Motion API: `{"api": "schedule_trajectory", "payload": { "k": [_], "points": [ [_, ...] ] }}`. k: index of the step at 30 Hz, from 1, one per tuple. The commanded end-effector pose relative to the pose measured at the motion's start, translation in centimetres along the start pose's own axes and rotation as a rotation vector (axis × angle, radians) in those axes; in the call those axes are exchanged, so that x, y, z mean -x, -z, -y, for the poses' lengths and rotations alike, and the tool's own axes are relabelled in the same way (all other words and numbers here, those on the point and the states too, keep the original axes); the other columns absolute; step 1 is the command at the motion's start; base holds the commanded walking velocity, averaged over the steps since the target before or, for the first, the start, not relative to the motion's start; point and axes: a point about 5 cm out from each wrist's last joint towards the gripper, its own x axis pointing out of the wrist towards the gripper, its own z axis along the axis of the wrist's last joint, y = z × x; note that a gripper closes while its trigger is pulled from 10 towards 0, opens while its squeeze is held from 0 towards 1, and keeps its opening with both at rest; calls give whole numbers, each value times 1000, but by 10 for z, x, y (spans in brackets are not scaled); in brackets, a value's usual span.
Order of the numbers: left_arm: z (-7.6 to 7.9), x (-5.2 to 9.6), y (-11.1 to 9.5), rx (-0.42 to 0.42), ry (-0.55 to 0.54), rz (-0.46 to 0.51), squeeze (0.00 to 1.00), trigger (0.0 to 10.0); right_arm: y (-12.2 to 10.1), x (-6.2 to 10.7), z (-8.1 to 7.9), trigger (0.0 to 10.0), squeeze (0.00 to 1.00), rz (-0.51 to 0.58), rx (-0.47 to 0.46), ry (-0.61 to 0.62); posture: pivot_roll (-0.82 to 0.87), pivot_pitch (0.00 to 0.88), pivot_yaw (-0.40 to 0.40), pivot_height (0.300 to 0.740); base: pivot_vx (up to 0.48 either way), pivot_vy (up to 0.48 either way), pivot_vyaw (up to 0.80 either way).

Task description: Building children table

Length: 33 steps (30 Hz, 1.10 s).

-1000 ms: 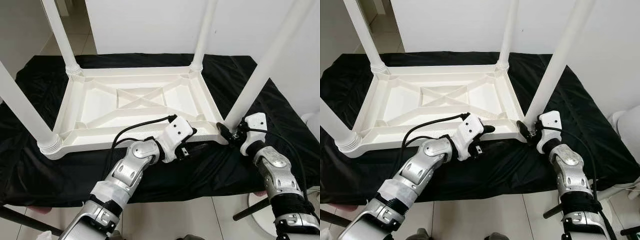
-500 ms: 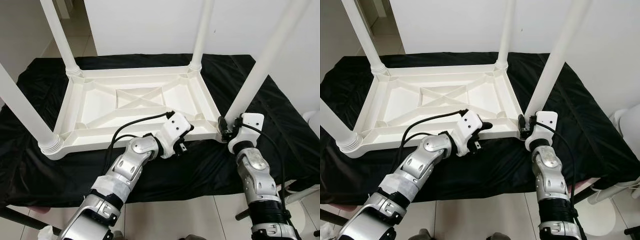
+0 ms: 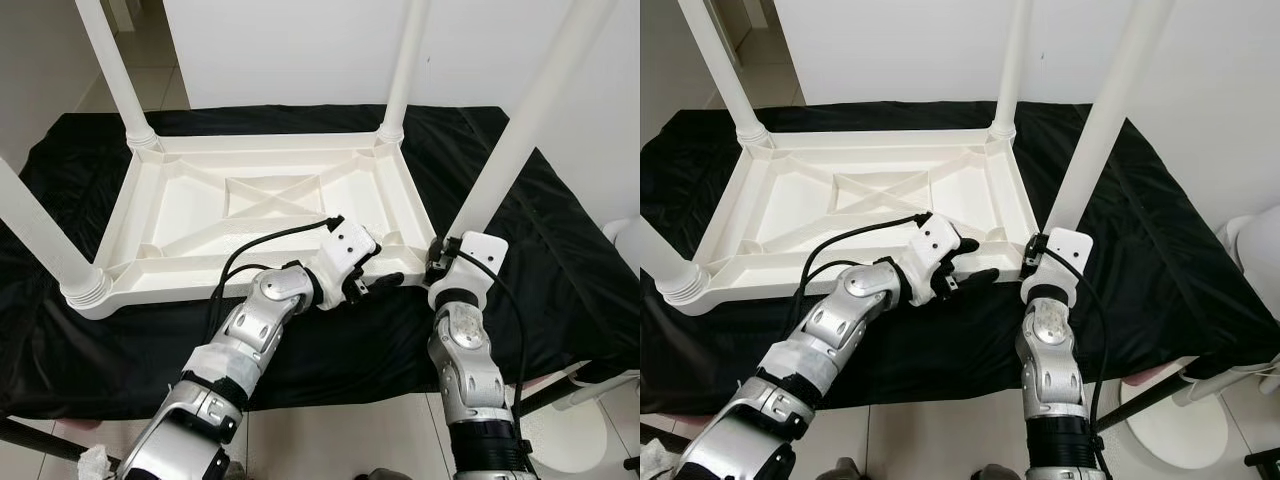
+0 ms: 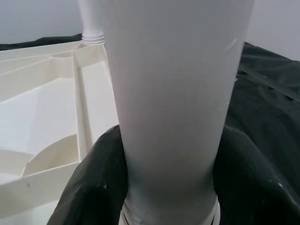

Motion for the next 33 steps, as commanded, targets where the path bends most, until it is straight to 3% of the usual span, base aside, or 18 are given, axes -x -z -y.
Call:
{"api": "schedule_trajectory", "payload": {
  "k": [1, 2, 3, 4, 12, 16, 17, 24, 33],
  "points": [
    [-10, 1, 2, -6, -142, -13, 0, 10000, 7, 4, -4, 10000, 0, -31, -9, -39, -46, 0, -8, 740, 0, 0, 0],
    [-10, 1, 2, -8, -147, -13, 0, 10000, 6, 6, -2, 10000, 984, -27, -17, -45, -44, 0, -11, 740, 0, 0, 0],
    [-11, 2, 2, -9, -151, -13, 0, 10000, 5, 7, 0, 10000, 1000, -20, -22, -50, -44, 0, -11, 740, 0, 0, 0],
    [-13, 4, 1, -7, -157, -6, 0, 10000, 3, 10, 3, 10000, 1000, -9, -44, -79, -44, 0, -17, 740, 0, 0, 0],
    [-13, 8, 5, -16, -171, -13, 0, 10000, 1, 17, 34, 10000, 1000, 24, 44, -176, -40, 1, -39, 740, 0, 0, 0],
    [-13, 8, 4, -10, -169, -5, 0, 10000, 3, 17, 41, 10000, 1000, 3, 34, -262, -38, 2, -43, 740, 0, 0, 0],
    [-13, 8, 4, -11, -169, -5, 0, 10000, 3, 15, 45, 10000, 0, -1, 36, -300, -36, 5, -46, 740, 0, 0, 0],
    [-13, 7, 2, -24, -168, -1, 0, 10000, -2, -6, 64, 10000, 0, 16, 121, -440, -18, 0, -41, 740, 0, 0, 0],
    [-15, 5, 2, -41, -159, -7, 0, 10000, -4, -29, 58, 10000, 0, -2, 158, -570, -13, 0, -22, 740, 0, 0, 0]
  ]
}}
